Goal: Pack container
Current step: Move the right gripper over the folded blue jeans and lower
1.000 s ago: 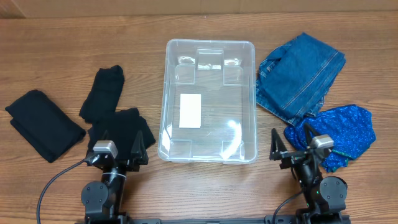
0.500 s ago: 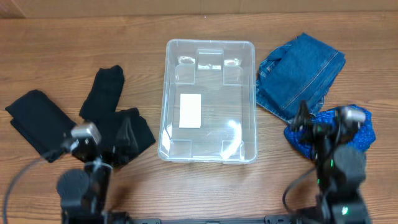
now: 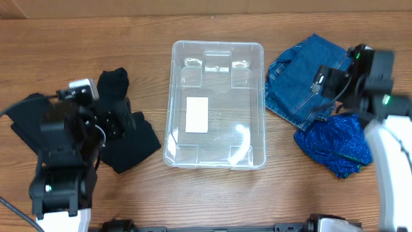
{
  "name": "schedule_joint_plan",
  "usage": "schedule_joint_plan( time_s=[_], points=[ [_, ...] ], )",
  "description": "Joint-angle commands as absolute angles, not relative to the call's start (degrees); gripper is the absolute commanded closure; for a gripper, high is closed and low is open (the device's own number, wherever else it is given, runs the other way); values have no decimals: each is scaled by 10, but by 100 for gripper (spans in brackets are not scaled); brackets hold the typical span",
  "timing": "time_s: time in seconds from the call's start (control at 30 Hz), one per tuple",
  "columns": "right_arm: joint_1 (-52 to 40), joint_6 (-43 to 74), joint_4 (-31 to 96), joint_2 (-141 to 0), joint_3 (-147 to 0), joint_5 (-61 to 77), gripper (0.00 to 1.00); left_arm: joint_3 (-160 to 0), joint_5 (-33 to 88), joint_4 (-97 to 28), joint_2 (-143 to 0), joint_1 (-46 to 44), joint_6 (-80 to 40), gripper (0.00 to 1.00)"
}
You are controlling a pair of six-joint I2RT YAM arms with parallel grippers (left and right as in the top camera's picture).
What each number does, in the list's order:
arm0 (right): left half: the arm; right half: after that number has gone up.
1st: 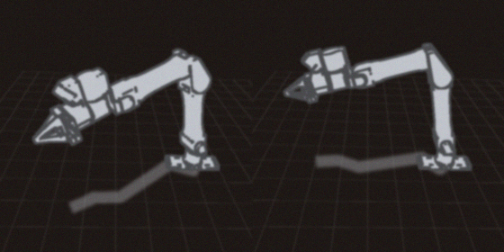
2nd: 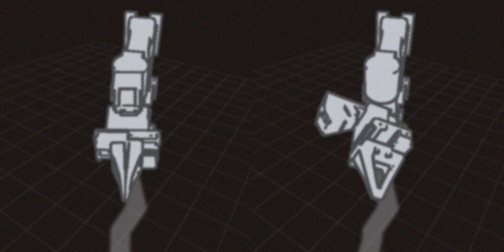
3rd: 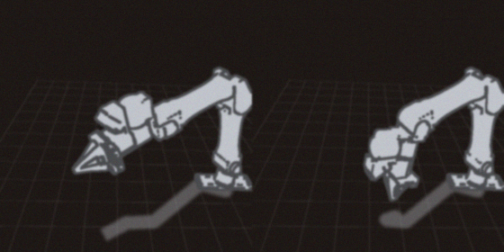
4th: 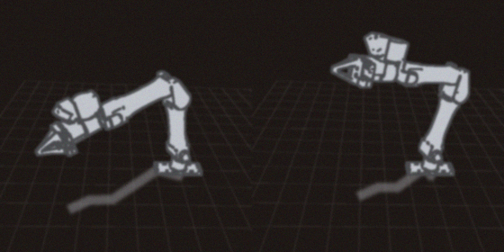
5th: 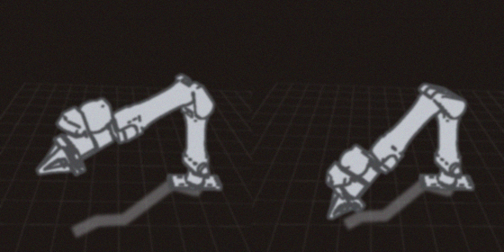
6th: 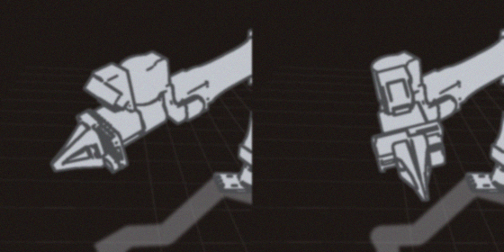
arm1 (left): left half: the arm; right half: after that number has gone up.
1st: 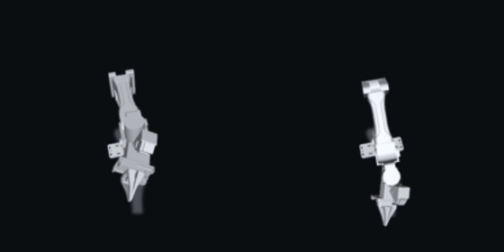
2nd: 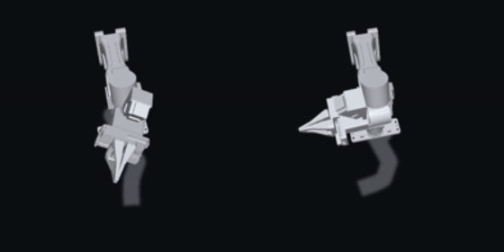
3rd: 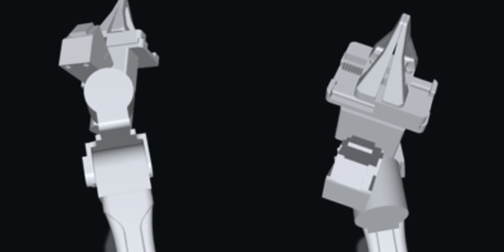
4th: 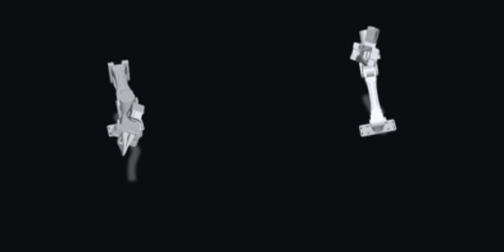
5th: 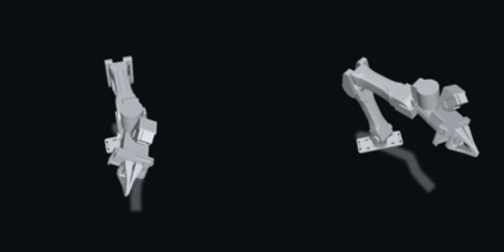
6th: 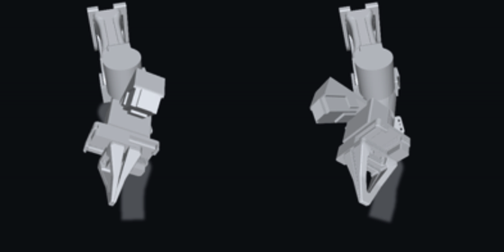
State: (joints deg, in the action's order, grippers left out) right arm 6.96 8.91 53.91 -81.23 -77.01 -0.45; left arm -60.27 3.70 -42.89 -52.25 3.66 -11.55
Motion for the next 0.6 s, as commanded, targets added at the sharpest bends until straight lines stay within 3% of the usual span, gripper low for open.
schedule_joint_plan(
  time_s=[0.0, 0.27, 0.57],
  points=[
    [95, 87, 587, -865, -862, 61, 0, -645, 28, -441, -545, 34, -103, 0],
    [190, 98, 526, -898, -870, 96, 0, -646, 27, -449, -545, 34, -103, 0],
    [297, 86, 526, -1064, -870, 232, 0, -646, 25, -452, -545, 34, -103, 0]
  ],
)
